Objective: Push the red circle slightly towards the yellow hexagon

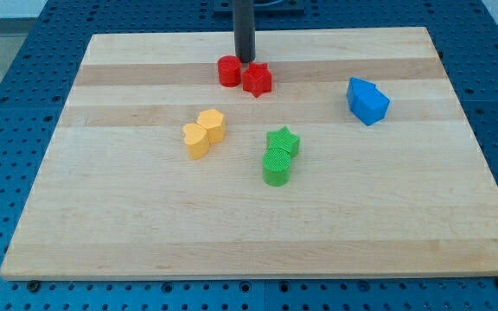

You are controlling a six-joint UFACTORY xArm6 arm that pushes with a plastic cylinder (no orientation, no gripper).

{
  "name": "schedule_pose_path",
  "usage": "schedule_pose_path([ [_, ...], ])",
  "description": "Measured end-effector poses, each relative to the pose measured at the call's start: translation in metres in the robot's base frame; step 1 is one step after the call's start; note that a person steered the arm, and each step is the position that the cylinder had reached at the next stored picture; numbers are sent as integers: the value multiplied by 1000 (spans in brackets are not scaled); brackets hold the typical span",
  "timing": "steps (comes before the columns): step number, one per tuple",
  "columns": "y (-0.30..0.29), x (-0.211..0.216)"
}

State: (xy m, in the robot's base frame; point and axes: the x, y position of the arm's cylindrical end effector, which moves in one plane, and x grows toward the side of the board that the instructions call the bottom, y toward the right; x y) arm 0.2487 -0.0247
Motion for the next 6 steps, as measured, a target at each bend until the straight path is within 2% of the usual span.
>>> schedule_pose_path([
  [1, -18, -1],
  [2, -22, 12],
  [3, -22, 45],
  [4, -22, 52],
  [6, -22, 35],
])
